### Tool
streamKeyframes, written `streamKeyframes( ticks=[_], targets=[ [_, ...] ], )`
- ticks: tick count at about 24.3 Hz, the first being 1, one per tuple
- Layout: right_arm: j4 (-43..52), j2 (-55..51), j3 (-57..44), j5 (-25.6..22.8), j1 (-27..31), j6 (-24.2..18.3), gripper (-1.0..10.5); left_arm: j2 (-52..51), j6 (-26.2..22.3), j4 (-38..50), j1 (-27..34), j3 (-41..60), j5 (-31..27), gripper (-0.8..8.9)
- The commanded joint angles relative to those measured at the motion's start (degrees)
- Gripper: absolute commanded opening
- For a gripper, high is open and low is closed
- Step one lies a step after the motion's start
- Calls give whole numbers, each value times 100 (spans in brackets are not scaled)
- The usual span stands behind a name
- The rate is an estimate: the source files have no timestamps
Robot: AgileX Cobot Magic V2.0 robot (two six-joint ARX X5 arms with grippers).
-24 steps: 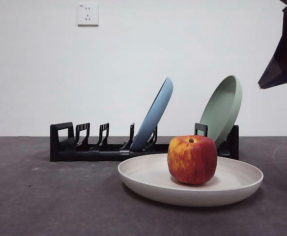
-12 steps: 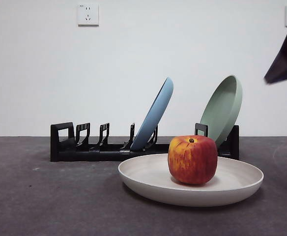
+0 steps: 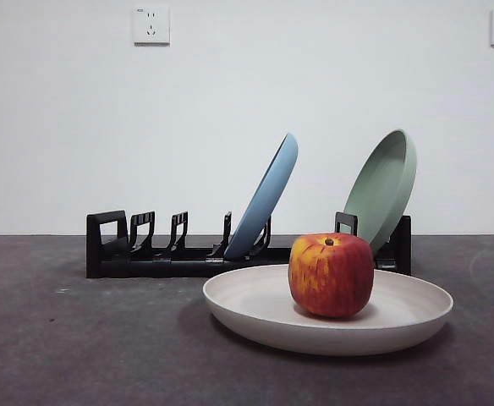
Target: Take the yellow plate from the plate rack,put the plate on the table,take the apple from the table,put the apple in the plate
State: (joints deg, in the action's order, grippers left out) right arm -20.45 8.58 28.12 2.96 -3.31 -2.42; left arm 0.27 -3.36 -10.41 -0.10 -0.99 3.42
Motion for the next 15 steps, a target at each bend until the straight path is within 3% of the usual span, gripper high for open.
streamKeyframes(
  ticks=[1, 6, 15],
  targets=[
    [551, -59, -446, 11, 15, -157, 1, -15, 57, 11, 20, 79, -22, -3],
    [1521, -260, -1491, 407, 13, -22, 1, -17, 59, 11, 20, 79, -22, -3],
    [1576, -850, -2507, 566, -291, 214, 1, -15, 59, 11, 20, 79, -22, -3]
  ],
)
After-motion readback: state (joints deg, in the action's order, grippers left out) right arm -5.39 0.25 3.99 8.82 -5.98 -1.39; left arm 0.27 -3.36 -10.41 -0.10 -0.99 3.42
